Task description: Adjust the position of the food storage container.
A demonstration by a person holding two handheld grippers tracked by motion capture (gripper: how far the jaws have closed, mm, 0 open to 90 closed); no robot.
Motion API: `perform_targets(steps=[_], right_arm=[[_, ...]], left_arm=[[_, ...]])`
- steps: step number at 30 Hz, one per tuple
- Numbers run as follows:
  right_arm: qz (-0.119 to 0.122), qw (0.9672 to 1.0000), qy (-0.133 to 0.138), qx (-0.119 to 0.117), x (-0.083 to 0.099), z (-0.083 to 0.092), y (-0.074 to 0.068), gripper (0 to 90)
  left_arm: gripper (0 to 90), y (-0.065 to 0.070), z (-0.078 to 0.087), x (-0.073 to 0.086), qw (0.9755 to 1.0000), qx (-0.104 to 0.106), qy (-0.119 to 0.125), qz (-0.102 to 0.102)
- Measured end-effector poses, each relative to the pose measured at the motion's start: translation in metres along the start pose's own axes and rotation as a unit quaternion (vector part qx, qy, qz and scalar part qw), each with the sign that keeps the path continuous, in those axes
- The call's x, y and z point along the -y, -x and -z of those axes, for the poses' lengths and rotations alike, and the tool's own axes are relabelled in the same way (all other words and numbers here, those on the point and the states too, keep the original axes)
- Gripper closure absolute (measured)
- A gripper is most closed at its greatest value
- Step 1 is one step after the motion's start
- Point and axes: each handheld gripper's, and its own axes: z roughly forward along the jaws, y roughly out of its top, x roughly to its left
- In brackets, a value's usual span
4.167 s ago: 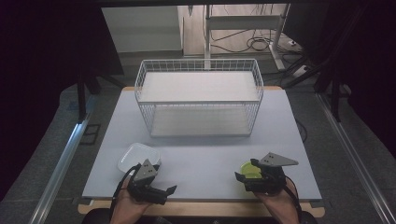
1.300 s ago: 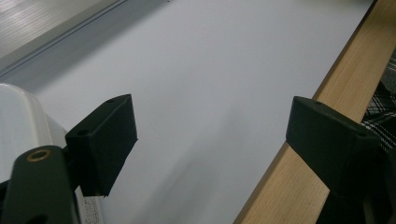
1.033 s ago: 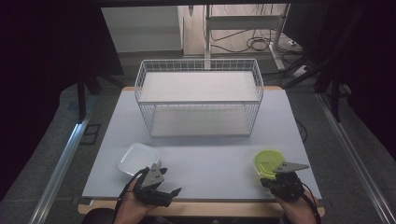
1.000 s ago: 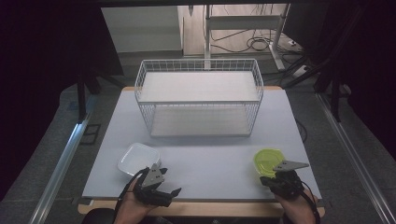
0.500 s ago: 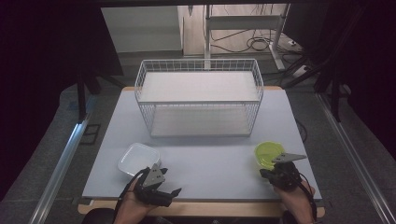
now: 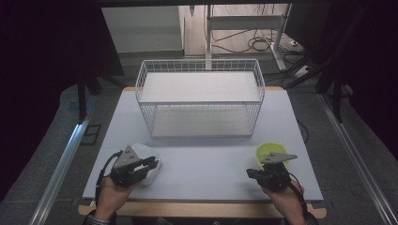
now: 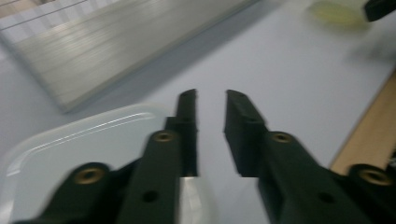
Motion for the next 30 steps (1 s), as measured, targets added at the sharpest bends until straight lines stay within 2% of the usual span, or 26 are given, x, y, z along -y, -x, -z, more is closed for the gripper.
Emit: perform_targets(steps=[1, 2, 3, 9, 11, 12, 13, 14, 15, 16, 17, 19, 20, 21, 22, 23, 26, 29, 30], right_arm=[[0.000, 1.0000, 0.000, 0.000, 0.000, 0.000, 0.000, 89.4], [0.000, 1.0000, 0.002, -0.001, -0.007, -0.003, -0.002, 89.6], [0.000, 1.0000, 0.002, -0.001, -0.007, -0.003, -0.002, 89.6], [0.009, 0.9997, 0.012, -0.022, -0.027, -0.018, -0.006, 89.6], [0.010, 0.9995, 0.010, -0.029, -0.034, -0.025, -0.006, 89.6], [0.006, 0.9994, 0.012, -0.032, -0.037, -0.029, -0.007, 89.6], [0.006, 0.9994, 0.012, -0.032, -0.037, -0.029, -0.007, 89.6], [0.003, 0.9993, 0.017, -0.032, -0.037, -0.031, -0.007, 89.6], [0.002, 0.9993, 0.018, -0.032, -0.037, -0.031, -0.008, 89.6], [0.001, 0.9993, 0.019, -0.033, -0.035, -0.031, -0.009, 89.5], [0.001, 0.9993, 0.019, -0.033, -0.035, -0.031, -0.009, 89.5], [0.002, 0.9993, 0.017, -0.032, -0.030, -0.030, -0.011, 89.4], [0.003, 0.9994, 0.016, -0.032, -0.029, -0.030, -0.011, 89.3], [0.003, 0.9994, 0.016, -0.032, -0.029, -0.030, -0.011, 89.3], [0.004, 0.9994, 0.015, -0.030, -0.027, -0.029, -0.013, 89.2], [0.004, 0.9994, 0.015, -0.030, -0.027, -0.029, -0.013, 89.2], [0.005, 0.9994, 0.013, -0.030, -0.023, -0.028, -0.014, 88.8], [0.000, 0.9994, 0.009, -0.033, -0.020, -0.028, -0.014, 88.6], [0.000, 0.9994, 0.008, -0.033, -0.020, -0.028, -0.015, 88.6]], left_arm=[[84.5, 0.000, 0.000, 0.000, 1.0000, 0.000, 0.000, 0.000], [88.7, -0.015, 0.002, 0.001, 0.9998, -0.018, -0.009, 0.008], [89.8, -0.015, 0.002, 0.001, 0.9998, -0.018, -0.009, 0.008], [89.9, -0.055, 0.007, 0.004, 0.9970, -0.068, -0.020, 0.033], [89.9, -0.068, 0.010, 0.006, 0.9951, -0.086, -0.019, 0.045], [89.9, -0.078, 0.012, 0.011, 0.9929, -0.105, -0.017, 0.054], [90.0, -0.078, 0.012, 0.011, 0.9929, -0.105, -0.017, 0.054], [89.9, -0.087, 0.015, 0.018, 0.9904, -0.120, -0.019, 0.066], [89.9, -0.087, 0.015, 0.018, 0.9904, -0.120, -0.019, 0.066], [89.9, -0.097, 0.016, 0.030, 0.9869, -0.136, -0.024, 0.084], [89.9, -0.097, 0.016, 0.030, 0.9869, -0.136, -0.024, 0.084], [90.0, -0.104, 0.015, 0.044, 0.9849, -0.136, -0.038, 0.100], [90.0, -0.106, 0.012, 0.052, 0.9838, -0.133, -0.058, 0.105], [90.0, -0.106, 0.012, 0.052, 0.9838, -0.133, -0.058, 0.105], [89.9, -0.105, 0.010, 0.058, 0.9839, -0.123, -0.072, 0.109], [89.9, -0.105, 0.010, 0.058, 0.9839, -0.123, -0.072, 0.109], [89.9, -0.100, 0.006, 0.065, 0.9843, -0.103, -0.084, 0.116], [90.0, -0.091, -0.001, 0.064, 0.9838, -0.098, -0.096, 0.115], [89.9, -0.088, -0.003, 0.062, 0.9846, -0.095, -0.097, 0.111]])
